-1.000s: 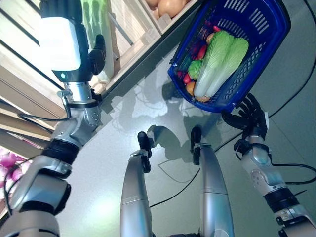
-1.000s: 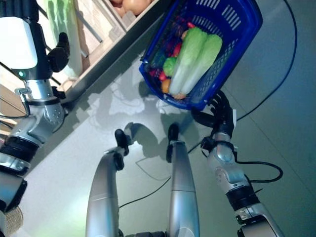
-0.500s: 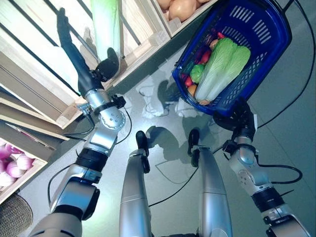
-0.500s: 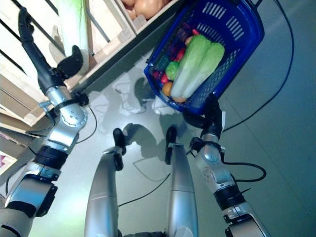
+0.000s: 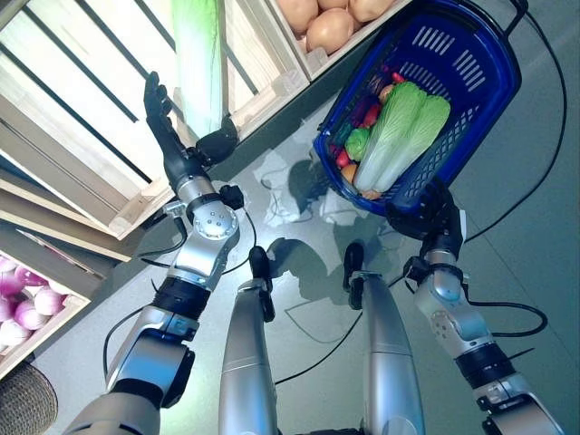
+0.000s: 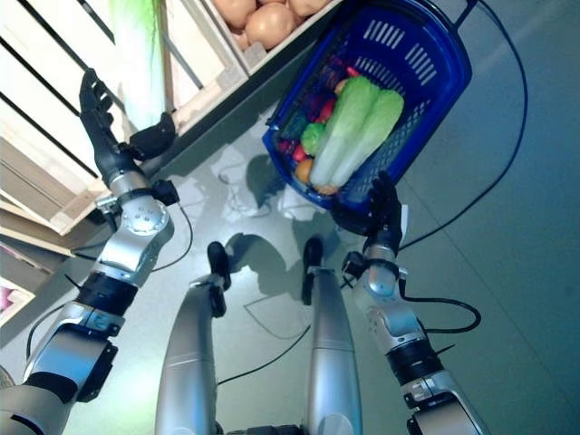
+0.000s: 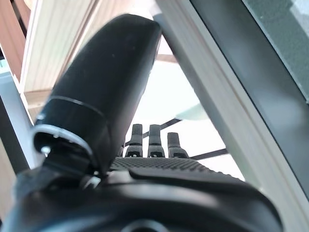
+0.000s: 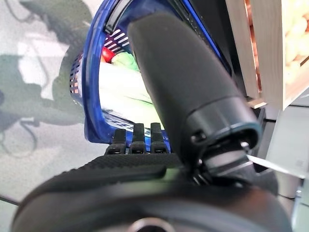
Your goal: Put vegetables into the basket
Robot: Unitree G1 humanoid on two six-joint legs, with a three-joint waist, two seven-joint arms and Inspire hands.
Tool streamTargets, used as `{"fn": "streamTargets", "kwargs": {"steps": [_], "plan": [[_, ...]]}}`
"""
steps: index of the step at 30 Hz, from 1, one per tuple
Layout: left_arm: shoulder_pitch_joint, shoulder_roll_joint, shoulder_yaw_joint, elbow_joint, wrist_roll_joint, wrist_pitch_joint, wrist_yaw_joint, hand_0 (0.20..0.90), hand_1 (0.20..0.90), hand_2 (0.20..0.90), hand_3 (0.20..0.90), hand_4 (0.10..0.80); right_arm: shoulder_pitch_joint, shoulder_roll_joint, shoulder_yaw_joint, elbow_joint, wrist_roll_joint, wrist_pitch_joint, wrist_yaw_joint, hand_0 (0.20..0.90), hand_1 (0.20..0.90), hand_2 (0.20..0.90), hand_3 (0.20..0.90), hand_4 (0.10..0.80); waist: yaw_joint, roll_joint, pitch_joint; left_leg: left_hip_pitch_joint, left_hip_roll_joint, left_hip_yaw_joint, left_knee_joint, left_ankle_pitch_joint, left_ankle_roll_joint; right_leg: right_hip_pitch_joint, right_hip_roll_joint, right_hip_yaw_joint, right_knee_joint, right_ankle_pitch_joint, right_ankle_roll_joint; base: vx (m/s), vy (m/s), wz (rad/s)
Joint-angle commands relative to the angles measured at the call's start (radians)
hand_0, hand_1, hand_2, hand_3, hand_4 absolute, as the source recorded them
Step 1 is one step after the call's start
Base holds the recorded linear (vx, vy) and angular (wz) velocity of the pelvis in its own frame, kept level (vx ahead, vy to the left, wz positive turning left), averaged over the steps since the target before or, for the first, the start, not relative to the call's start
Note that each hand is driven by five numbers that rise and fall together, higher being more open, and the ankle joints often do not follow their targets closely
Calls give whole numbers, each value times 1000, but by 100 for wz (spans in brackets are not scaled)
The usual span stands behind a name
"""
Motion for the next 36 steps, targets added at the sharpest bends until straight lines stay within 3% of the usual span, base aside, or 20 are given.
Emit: {"fn": "streamTargets", "kwargs": {"steps": [1, 11, 21, 28, 29, 30, 36], "plan": [[-55, 17, 17, -106, 40, -37, 35, 900, 900, 900, 900, 800, -6, -12, -46, -119, -63, -52, -50, 900, 900, 900, 900, 800, -4, 16, 0, 15, -36, 52, -38, -14, 58, 59, 45, 19, -105, 82, -20, 0, 0, 0], [-101, 10, -7, -67, 87, 60, 104, 900, 900, 900, 900, 800, -26, -16, -38, -115, -40, -52, -58, 900, 900, 900, 900, 800, -11, 9, 0, 9, -34, 52, -42, -6, 57, 55, 46, 16, -110, 86, -20, -3, -7, 0], [-118, -10, -6, 31, 28, 67, 174, 900, 900, 900, 900, 800, -39, -22, -50, -118, -19, -48, -89, 900, 900, 900, 900, 800, -18, 2, 0, -25, -31, 47, -13, -13, 57, 25, 46, 17, -94, 89, -21, -20, -33, -1], [-129, -10, -12, 86, 34, 86, 163, 900, 900, 900, 900, 800, -48, -33, -61, -117, 0, -39, -102, 900, 900, 900, 900, 800, -25, -1, 0, -67, -27, 38, 29, -26, 56, -16, 48, 26, -64, 88, -22, -19, -16, -4], [-123, -10, -15, 95, 29, 90, 161, 900, 900, 900, 900, 800, -43, -36, -59, -113, 7, -38, -104, 900, 900, 900, 900, 800, -25, -1, 0, -45, -28, 30, 40, -54, 49, 5, 50, 30, -53, 65, -15, -20, -4, -5], [-135, -6, -14, 105, 35, 92, 156, 900, 900, 900, 900, 800, -54, -42, -63, -111, 13, -40, -106, 900, 900, 900, 900, 800, -27, -2, 0, -73, -26, 37, 41, -32, 54, -22, 48, 28, -55, 87, -21, -18, -8, -9], [-167, 6, -22, 137, 15, 111, 151, 900, 900, 900, 900, 800, -75, -60, -71, -98, 33, -35, -106, 900, 900, 900, 900, 800, -33, 1, 0, -97, -17, 42, 62, -37, 53, -45, 47, 33, -46, 91, -19, -6, -1, -7]]}}
